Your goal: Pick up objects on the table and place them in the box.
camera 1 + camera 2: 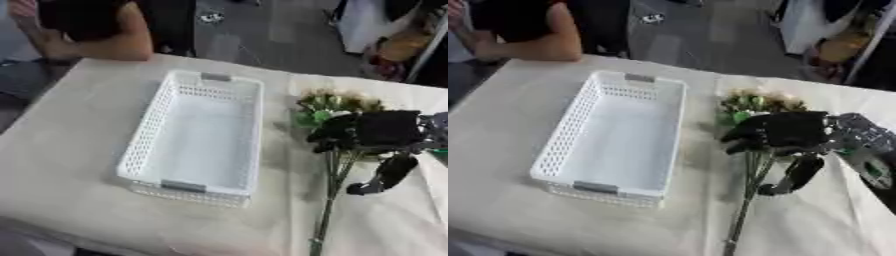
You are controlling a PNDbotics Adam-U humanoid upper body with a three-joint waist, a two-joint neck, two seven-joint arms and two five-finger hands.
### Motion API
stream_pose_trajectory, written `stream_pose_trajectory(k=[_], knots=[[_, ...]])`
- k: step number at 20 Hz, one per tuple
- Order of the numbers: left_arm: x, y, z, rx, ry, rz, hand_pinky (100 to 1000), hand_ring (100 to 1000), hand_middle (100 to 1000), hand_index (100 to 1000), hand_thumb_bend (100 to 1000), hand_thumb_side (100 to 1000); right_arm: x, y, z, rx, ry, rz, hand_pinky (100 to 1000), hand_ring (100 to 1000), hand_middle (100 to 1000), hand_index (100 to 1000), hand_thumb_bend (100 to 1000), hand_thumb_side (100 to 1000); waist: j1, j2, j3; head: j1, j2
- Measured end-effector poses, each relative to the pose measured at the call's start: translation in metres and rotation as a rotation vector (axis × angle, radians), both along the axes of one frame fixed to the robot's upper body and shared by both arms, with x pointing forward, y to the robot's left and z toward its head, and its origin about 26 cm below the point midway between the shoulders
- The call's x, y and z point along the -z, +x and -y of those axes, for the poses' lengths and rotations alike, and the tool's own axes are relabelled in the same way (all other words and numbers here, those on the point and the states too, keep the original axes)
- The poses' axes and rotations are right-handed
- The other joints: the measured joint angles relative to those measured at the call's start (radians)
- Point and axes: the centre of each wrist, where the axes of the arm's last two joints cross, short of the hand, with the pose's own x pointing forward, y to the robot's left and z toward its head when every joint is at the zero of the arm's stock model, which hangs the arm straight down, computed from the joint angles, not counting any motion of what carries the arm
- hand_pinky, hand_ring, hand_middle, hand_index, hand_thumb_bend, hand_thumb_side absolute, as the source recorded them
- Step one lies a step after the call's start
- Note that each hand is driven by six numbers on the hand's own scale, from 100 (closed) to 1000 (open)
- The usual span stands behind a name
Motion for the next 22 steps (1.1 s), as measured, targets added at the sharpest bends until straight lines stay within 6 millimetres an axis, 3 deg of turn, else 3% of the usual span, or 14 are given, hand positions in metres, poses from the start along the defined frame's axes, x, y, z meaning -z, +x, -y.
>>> stream_pose_trajectory(k=[3,17,22], knots=[[0.000,0.000,0.000,0.001,0.001,0.000,594,748,848,856,123,815,0.007,0.003,0.002,0.010,-0.029,0.001,988,962,1000,961,458,481,0.000,0.000,0.001,0.000,0.000],[-0.002,0.001,0.002,0.010,0.004,0.006,594,747,846,855,121,814,0.050,0.017,0.015,-0.014,-0.161,0.009,971,938,1000,946,443,432,0.004,0.003,0.008,0.000,0.000],[-0.002,0.001,0.002,0.007,0.010,0.004,594,746,843,855,119,814,0.056,0.018,0.019,-0.029,-0.157,0.043,904,865,972,905,407,306,0.004,0.003,0.008,0.000,0.000]])
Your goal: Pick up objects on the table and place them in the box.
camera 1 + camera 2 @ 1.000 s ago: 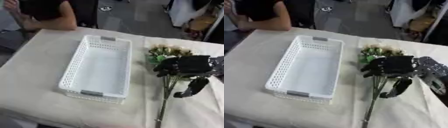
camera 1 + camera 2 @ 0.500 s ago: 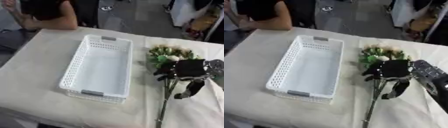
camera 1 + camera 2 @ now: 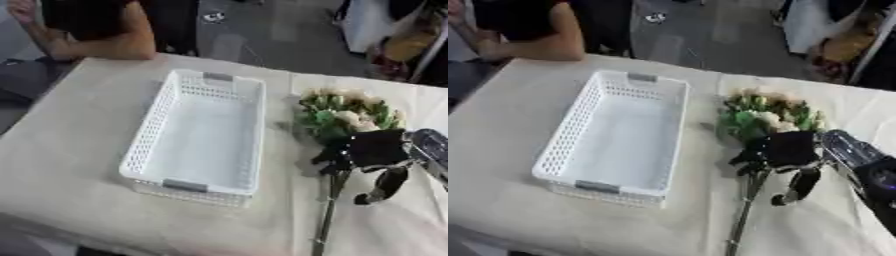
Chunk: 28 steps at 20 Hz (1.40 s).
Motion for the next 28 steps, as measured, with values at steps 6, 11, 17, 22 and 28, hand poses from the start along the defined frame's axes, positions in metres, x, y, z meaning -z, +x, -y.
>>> stream_pose_trajectory(k=[6,11,17,22,28], knots=[[0.000,0.000,0.000,-0.002,0.002,0.000,594,745,841,854,119,814,0.001,0.001,0.002,-0.048,0.045,0.068,605,655,785,804,360,133,0.000,0.000,0.000,0.000,0.000],[0.000,0.000,0.000,-0.003,0.004,0.000,593,745,840,854,118,814,0.004,0.001,0.003,-0.101,0.101,0.129,476,536,725,725,309,100,0.001,0.000,0.000,0.000,0.000],[0.000,0.000,0.000,-0.005,0.006,0.001,593,744,840,854,118,815,0.009,0.002,0.011,-0.105,0.082,0.196,439,516,689,693,299,100,0.001,0.000,0.001,0.000,0.000],[0.000,0.000,0.000,-0.005,0.007,0.001,593,744,840,854,118,816,0.015,0.003,0.015,-0.092,0.042,0.247,429,509,665,673,285,100,0.001,0.000,0.001,0.000,0.000],[0.000,0.000,0.000,-0.005,0.007,0.001,593,745,840,854,118,816,0.020,0.004,0.021,-0.081,0.008,0.298,307,415,548,554,239,100,0.001,0.000,0.001,0.001,0.000]])
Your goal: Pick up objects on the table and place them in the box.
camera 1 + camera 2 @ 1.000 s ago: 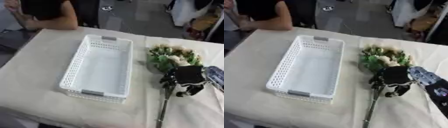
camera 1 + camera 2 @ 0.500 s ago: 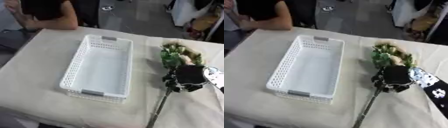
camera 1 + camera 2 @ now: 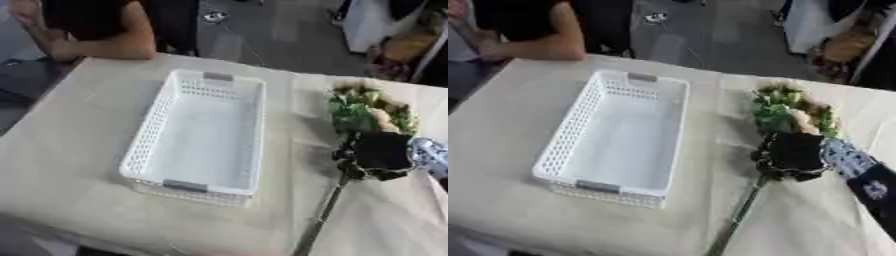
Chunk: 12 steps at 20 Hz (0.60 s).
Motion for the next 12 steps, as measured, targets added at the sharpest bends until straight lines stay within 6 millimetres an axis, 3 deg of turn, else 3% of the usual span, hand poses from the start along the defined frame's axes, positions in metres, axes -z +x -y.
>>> stream_pose_trajectory(k=[6,12], knots=[[0.0002,0.0001,0.0006,0.002,0.001,-0.001,592,745,840,854,117,817,0.0020,0.0003,0.0067,0.014,-0.018,0.041,244,355,475,412,126,100,0.000,0.000,0.000,0.000,0.000],[0.0004,0.0002,0.0013,0.004,0.002,-0.003,592,745,840,854,116,818,0.0012,0.0010,0.0111,0.023,-0.025,0.071,253,356,478,343,120,100,0.000,0.000,0.000,0.001,0.000]])
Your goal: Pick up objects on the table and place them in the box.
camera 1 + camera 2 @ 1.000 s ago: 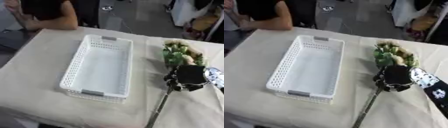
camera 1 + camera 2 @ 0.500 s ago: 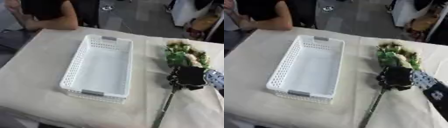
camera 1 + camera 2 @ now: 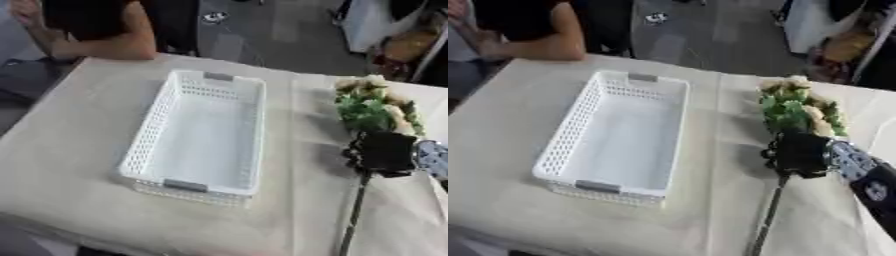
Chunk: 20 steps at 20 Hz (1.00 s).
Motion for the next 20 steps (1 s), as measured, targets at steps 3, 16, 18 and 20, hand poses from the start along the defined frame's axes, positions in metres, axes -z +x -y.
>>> stream_pose_trajectory(k=[3,16,18,20], knots=[[0.000,0.000,0.000,0.000,0.001,0.000,592,745,840,853,116,818,-0.003,0.001,0.001,0.000,-0.003,0.014,262,359,484,335,162,100,0.000,0.000,0.000,0.001,0.000],[0.000,0.000,-0.001,-0.006,0.008,-0.002,592,745,840,853,116,818,-0.084,0.021,-0.002,-0.045,0.020,0.206,319,381,516,319,373,100,-0.005,-0.007,-0.009,0.025,0.000],[0.000,0.000,-0.001,-0.008,0.008,-0.002,592,745,839,853,116,818,-0.095,0.023,-0.005,-0.052,0.041,0.223,326,383,518,318,369,100,-0.005,-0.007,-0.009,0.026,0.000],[0.000,0.000,-0.001,-0.008,0.008,-0.002,592,745,840,853,116,818,-0.103,0.025,-0.009,-0.060,0.063,0.234,337,386,522,316,363,100,-0.005,-0.007,-0.009,0.026,0.000]])
